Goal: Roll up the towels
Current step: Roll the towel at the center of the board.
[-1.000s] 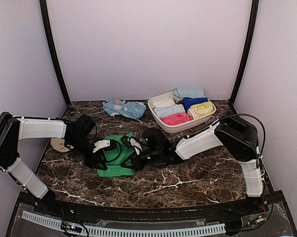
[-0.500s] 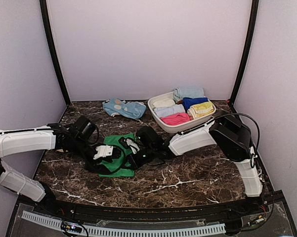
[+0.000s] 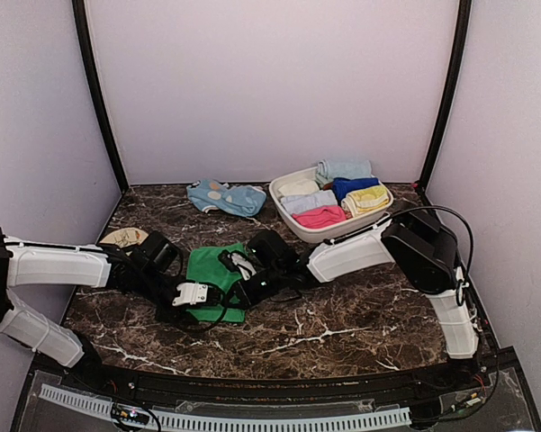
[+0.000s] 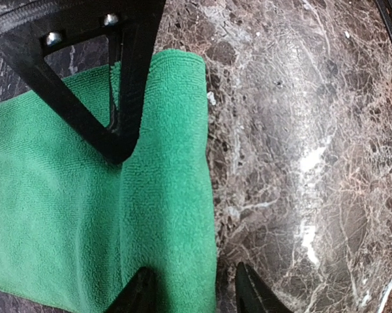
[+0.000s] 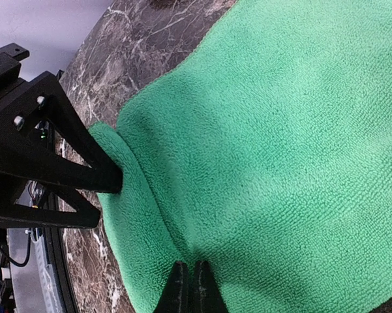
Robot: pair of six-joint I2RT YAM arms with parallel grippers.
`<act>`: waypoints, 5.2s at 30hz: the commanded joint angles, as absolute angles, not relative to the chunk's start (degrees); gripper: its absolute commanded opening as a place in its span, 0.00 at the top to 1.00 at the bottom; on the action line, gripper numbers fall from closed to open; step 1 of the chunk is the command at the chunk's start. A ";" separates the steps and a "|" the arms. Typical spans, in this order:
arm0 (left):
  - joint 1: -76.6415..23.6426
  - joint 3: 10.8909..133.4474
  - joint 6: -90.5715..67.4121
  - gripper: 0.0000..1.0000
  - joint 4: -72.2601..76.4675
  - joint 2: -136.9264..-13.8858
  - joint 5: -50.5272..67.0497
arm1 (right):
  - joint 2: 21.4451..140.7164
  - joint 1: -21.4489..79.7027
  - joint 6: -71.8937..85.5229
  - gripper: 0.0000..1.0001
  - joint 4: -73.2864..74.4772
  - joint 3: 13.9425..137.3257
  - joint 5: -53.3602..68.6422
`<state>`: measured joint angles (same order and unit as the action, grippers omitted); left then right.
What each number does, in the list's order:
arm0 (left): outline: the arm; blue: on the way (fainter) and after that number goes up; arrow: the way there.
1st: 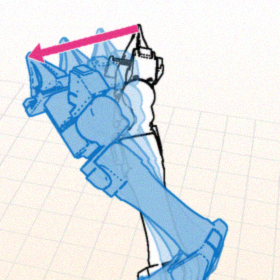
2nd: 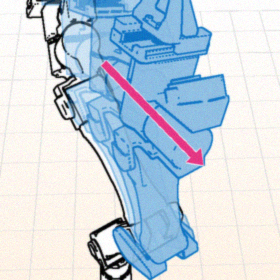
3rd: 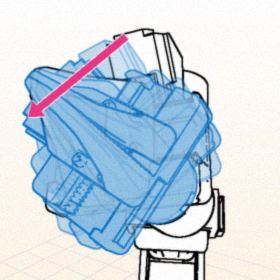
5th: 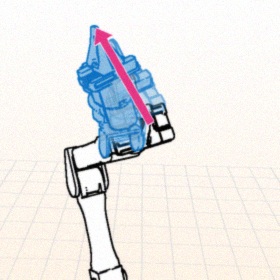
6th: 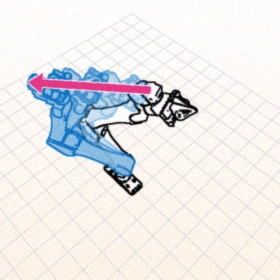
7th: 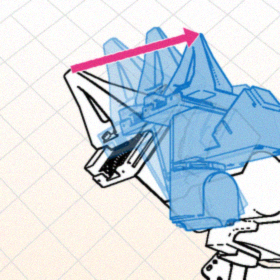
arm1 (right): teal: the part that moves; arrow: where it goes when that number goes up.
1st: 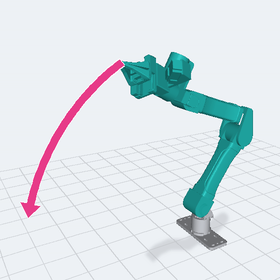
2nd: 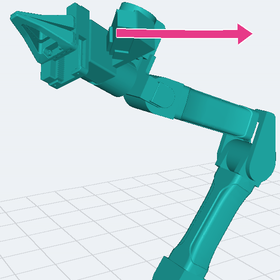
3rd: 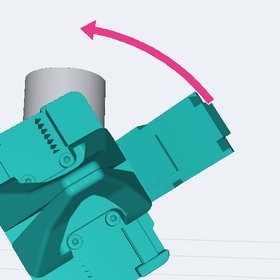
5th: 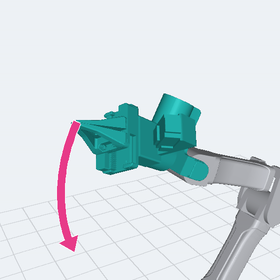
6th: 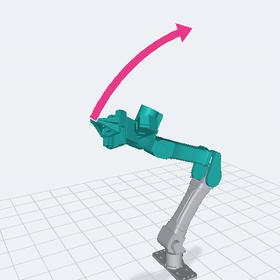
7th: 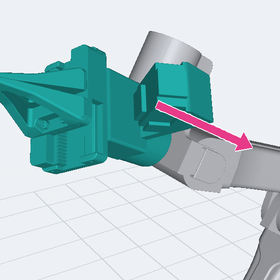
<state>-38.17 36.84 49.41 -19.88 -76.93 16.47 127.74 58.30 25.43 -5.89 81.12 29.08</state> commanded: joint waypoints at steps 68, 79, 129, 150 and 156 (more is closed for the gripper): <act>-26.82 56.01 53.14 1.00 -48.25 -100.75 33.25 | 120.46 75.72 -41.22 0.39 -21.79 70.76 2.17; -26.50 55.75 54.68 0.98 -48.43 -99.81 33.92 | 125.51 73.70 -37.01 0.57 -21.92 73.33 -0.15; -29.02 40.88 54.13 0.60 -23.90 -76.99 25.74 | 139.45 55.81 38.22 1.00 5.18 97.42 42.00; -27.42 47.53 49.87 0.98 -28.66 -92.56 30.21 | 108.21 54.93 24.90 0.00 -14.85 65.66 8.29; -26.17 50.04 51.75 0.98 -33.99 -94.49 32.02 | 93.15 56.25 26.41 0.00 -18.95 52.06 -21.32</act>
<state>-26.70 48.97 50.57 -26.46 -91.77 31.18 100.16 55.83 25.50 -15.55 57.14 3.92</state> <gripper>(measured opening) 0.040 0.999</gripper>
